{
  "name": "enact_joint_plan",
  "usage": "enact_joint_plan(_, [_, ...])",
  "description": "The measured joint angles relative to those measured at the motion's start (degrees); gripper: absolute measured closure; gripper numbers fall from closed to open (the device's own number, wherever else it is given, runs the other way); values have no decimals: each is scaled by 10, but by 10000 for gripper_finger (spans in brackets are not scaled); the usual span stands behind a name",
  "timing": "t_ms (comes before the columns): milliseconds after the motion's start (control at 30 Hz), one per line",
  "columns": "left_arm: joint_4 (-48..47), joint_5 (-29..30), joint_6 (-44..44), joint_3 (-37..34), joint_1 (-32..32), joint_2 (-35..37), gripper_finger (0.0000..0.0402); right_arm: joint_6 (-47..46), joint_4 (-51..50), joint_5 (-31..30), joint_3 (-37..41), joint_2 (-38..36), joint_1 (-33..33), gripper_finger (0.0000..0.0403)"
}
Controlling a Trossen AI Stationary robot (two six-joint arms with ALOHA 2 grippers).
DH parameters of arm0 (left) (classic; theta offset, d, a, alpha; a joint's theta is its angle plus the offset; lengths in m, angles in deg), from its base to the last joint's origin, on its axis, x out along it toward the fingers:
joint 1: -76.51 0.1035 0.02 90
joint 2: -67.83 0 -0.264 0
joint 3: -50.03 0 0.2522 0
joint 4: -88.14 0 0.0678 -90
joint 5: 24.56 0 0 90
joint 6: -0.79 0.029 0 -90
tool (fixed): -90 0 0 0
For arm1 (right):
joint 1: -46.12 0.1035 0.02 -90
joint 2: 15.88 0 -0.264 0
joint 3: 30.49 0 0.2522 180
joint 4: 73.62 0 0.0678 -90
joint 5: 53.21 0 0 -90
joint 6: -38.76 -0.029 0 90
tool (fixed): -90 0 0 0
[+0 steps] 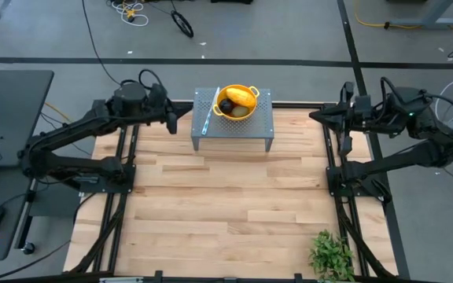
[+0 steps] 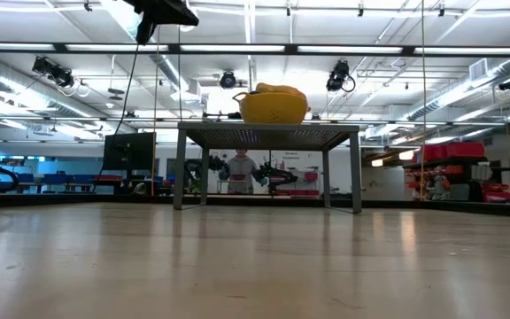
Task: Pick & Place Fruit
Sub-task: Return to Home Position
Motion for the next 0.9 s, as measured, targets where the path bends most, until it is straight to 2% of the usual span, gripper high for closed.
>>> enact_joint_plan(200, [-3,0,49,0,-32,0,394,0,0,0,0,13,0,402])
enact_joint_plan(367, [-14,41,94,0,-57,-6,397,0,0,0,0,26,0,402])
enact_joint_plan(533, [-7,45,123,-20,-75,-9,398,0,0,0,0,40,0,402])
enact_joint_plan(700, [34,36,122,-93,-105,3,394,0,0,0,0,54,0,402])
enact_joint_plan(900, [131,29,113,-222,-143,66,397,0,0,0,0,72,0,402])
